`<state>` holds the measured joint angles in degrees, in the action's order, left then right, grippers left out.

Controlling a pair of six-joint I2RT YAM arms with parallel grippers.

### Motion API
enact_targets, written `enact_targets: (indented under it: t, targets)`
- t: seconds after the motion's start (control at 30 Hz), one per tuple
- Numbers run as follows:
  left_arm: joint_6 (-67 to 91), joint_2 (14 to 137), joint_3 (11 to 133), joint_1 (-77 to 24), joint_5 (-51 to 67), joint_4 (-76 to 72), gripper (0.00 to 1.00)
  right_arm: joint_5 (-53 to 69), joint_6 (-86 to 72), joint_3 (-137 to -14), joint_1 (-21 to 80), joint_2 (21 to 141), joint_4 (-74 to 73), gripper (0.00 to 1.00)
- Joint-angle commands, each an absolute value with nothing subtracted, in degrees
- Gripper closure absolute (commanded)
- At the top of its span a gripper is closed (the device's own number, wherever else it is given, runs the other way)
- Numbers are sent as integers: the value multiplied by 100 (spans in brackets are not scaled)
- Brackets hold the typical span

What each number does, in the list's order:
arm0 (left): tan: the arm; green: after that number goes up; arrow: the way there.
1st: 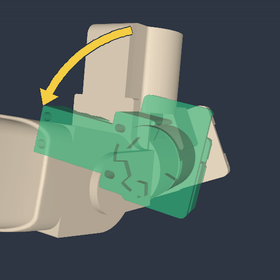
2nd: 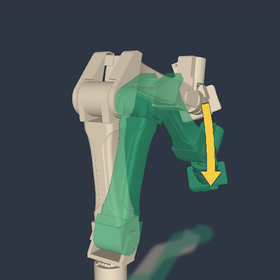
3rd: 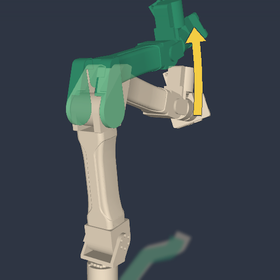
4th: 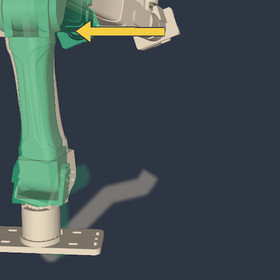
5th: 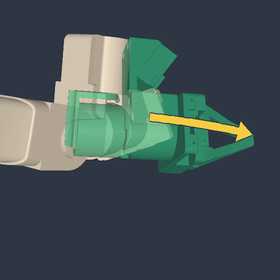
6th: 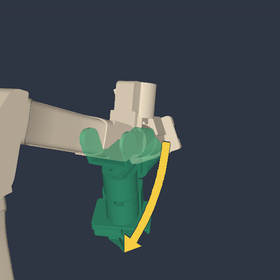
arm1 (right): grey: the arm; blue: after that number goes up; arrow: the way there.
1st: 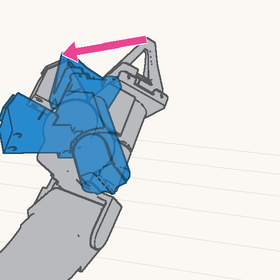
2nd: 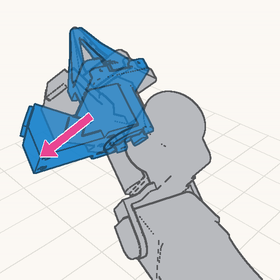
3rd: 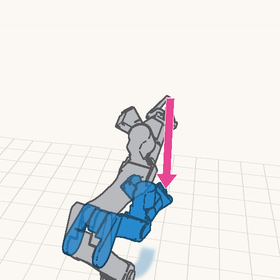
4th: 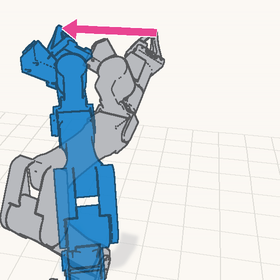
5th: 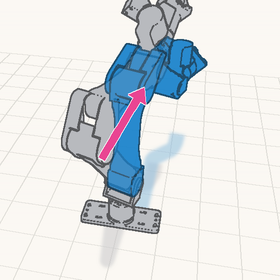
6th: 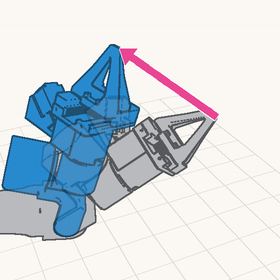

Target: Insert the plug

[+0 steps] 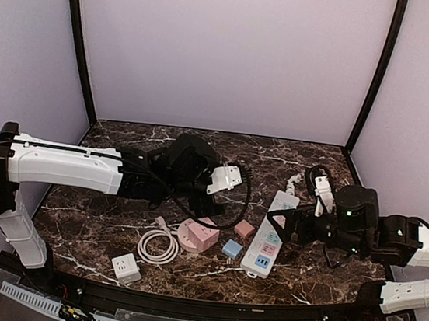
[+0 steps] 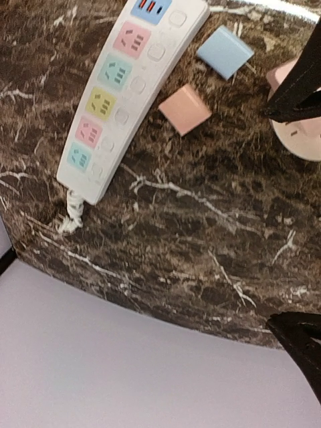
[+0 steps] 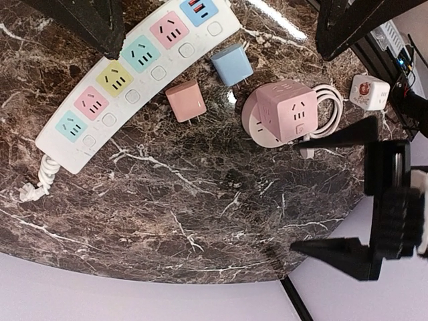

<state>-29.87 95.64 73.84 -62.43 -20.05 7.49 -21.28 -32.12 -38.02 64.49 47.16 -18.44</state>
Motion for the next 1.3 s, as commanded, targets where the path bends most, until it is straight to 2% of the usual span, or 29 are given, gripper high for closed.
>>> enact_targets:
  t: [0.0, 0.07, 0.13, 0.23, 0.5, 0.83, 1.0, 1.23, 1.27]
  targets:
    - [-2519, 8996, 6781, -6279, -570, 301, 3, -2221, -3478, -3755, 6504, 4763, -2016, 1]
    - [-2136, 9054, 6616, -6332, -680, 221, 8, -2176, -3605, -3670, 6499, 4762, -2021, 1]
    - [-1613, 9122, 6406, -6393, -1326, 72, 10, -2121, -3784, -3516, 6497, 4747, -1979, 1]
    - [-874, 9041, 5851, -6470, -2080, -356, 8, -1943, -3950, -3241, 6499, 4756, -1859, 1]
    - [435, 8818, 5231, -6730, -2558, -163, 11, -1872, -4232, -3142, 6565, 4858, -1743, 1]
    - [1412, 8820, 5107, -6893, -2168, -68, 11, -1935, -4314, -3170, 6596, 5081, -1741, 1]
    - [1466, 9242, 5168, -6899, -2179, -129, 14, -1950, -4366, -3145, 6618, 4949, -1822, 1]
    - [1510, 9605, 5338, -6899, -2065, -205, 30, -2016, -4388, -3092, 6618, 4733, -1965, 1]
    - [1516, 9641, 5345, -6899, -2068, -204, 36, -2035, -4385, -3086, 6618, 4698, -1975, 1]
